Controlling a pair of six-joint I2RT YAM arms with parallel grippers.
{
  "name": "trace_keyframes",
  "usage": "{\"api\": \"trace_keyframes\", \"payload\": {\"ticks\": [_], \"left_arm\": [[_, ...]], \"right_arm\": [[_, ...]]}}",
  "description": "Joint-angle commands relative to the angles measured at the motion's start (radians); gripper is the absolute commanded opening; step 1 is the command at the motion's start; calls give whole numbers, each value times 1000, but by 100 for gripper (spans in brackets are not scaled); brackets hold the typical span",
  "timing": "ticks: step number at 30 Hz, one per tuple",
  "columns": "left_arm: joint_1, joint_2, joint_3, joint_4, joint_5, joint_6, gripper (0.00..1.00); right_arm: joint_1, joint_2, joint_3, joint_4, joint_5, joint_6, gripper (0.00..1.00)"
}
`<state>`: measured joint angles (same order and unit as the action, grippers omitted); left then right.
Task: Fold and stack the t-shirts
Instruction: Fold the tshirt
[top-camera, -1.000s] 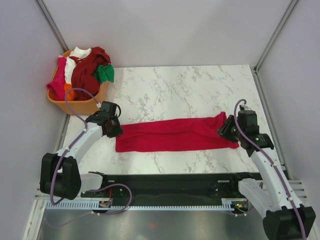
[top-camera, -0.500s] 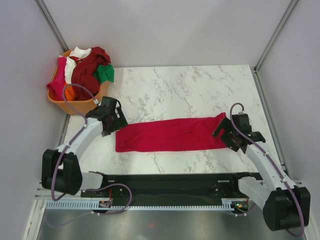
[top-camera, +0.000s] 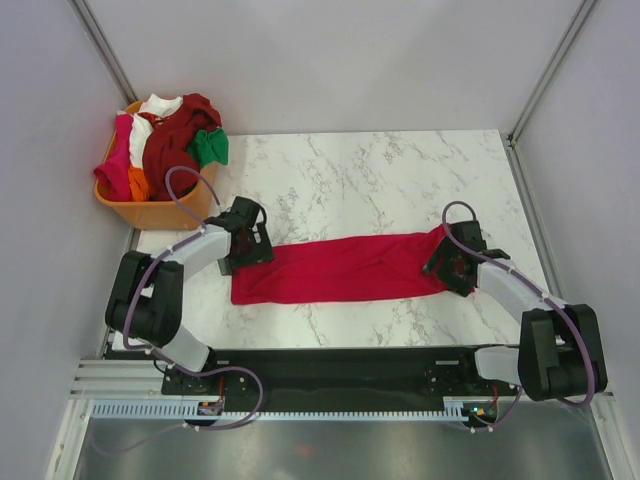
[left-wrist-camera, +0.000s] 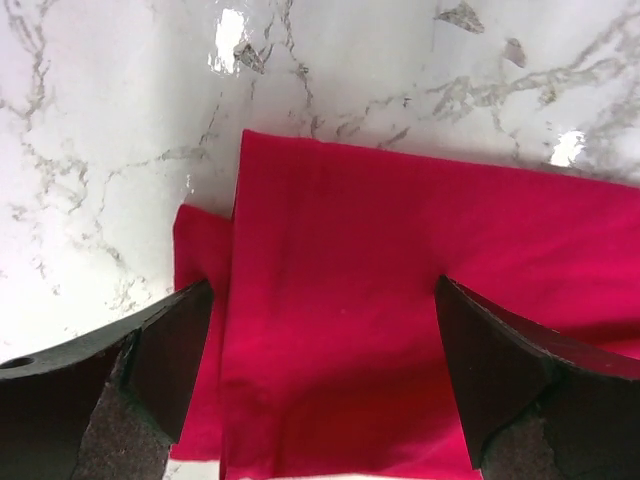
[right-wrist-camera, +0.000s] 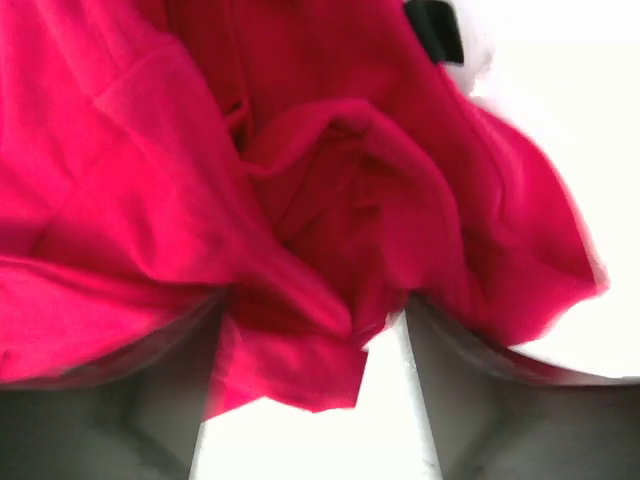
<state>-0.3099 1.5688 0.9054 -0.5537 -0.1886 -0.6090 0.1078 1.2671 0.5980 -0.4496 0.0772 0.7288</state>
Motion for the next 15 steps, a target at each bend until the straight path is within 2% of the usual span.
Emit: {"api": "trace_keyframes", "payload": {"ticks": [1, 3, 4, 5, 6, 7, 8, 9, 11, 13, 15], "left_arm": [[0, 51, 12, 57, -46, 23, 100], [0, 91, 15, 55, -38, 23, 95], [-1, 100, 9, 55, -35, 23, 81], [-1, 105, 3, 57, -35, 12, 70], [-1, 115, -3, 58, -37, 8, 55], [-1, 122, -13, 60, -41, 9, 25], [-3, 126, -14, 61, -44, 14, 13], [-3, 126, -17, 60, -40, 15, 2], [-14, 108, -26, 58, -29, 15, 2], [-24, 53, -43, 57, 7, 8, 2], [-35, 8, -60, 46, 47, -18, 2]], "right_arm": [[0, 58, -15, 72, 22, 0, 65], [0, 78, 11, 80, 36, -6, 47], [1, 89, 25, 83, 44, -8, 32], [-2, 116, 60, 83, 47, -11, 25], [-3, 132, 81, 83, 50, -15, 20], [-2, 150, 104, 84, 55, -16, 12], [-2, 191, 156, 86, 59, -19, 10], [-2, 218, 186, 97, 58, -22, 4], [-2, 320, 296, 103, 24, -31, 0], [0, 459, 388, 123, -20, -49, 0], [0, 567, 560, 158, -75, -66, 0]]}}
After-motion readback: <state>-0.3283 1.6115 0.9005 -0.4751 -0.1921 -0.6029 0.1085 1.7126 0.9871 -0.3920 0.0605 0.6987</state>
